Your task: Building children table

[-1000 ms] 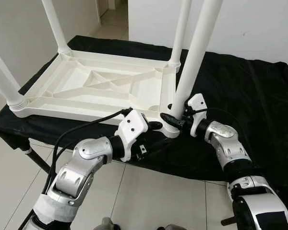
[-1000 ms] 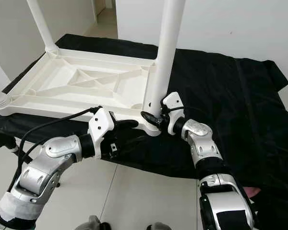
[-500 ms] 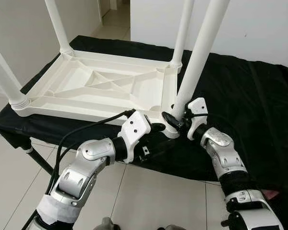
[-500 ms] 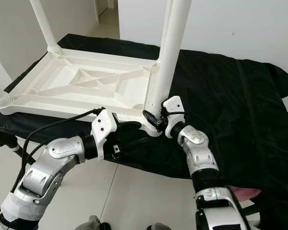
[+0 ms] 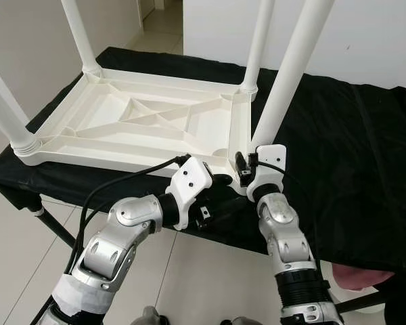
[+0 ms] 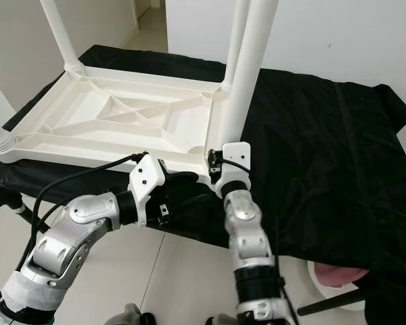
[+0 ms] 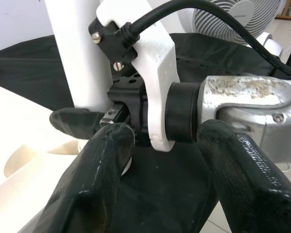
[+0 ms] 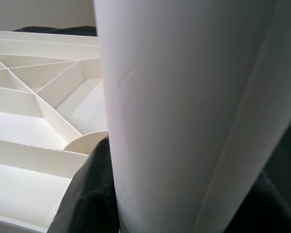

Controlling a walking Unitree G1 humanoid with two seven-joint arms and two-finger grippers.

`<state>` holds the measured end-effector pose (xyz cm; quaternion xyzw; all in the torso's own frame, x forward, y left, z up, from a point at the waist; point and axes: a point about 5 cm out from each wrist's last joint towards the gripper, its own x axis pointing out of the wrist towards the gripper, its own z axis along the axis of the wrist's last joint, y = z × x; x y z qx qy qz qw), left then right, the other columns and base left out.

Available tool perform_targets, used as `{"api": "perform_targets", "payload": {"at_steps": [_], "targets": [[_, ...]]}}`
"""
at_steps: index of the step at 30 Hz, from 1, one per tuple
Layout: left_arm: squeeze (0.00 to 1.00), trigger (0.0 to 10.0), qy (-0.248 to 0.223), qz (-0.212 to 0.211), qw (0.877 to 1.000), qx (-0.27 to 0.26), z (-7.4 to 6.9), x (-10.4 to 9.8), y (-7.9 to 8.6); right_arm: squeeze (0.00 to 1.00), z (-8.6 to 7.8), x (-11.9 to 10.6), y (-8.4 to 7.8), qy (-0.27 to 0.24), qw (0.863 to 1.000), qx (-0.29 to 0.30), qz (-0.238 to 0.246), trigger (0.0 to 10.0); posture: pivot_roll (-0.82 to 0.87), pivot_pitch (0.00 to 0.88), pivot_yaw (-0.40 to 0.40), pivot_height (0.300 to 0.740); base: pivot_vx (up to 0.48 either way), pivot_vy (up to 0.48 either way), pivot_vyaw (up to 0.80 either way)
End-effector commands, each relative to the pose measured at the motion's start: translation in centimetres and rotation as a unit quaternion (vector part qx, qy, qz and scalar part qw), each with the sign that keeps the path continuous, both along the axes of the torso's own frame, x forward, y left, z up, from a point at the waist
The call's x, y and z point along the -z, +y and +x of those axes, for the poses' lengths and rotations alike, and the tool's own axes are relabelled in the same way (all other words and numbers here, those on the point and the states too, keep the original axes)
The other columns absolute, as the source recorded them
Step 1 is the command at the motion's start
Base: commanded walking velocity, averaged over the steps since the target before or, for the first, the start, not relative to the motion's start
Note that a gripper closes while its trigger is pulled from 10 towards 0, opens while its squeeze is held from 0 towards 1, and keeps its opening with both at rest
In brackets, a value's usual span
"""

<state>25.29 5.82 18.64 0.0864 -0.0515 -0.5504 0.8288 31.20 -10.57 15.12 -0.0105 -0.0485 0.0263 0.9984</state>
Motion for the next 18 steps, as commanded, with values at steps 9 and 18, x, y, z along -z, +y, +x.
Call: {"api": "perform_targets", "payload": {"at_steps": [9, 18], "targets": [[0.0, 10.0, -0.007, -0.001, 1.0, -0.028, 0.4, -0.2, 0.3, 1.0, -0.4, -0.5, -0.6, -0.001, 0.999, -0.027, 0.017, 10.0, -0.1, 0.066, -0.004, 0.74, 0.0, 0.0, 0.0], [0.0, 10.0, -0.01, 0.001, 0.999, -0.031, 0.4, -0.3, 0.5, 0.0, -0.1, -0.1, -4.0, 0.011, 0.993, -0.118, -0.021, 10.0, -0.09, 0.059, -0.002, 0.74, 0.0, 0.0, 0.0]]}}
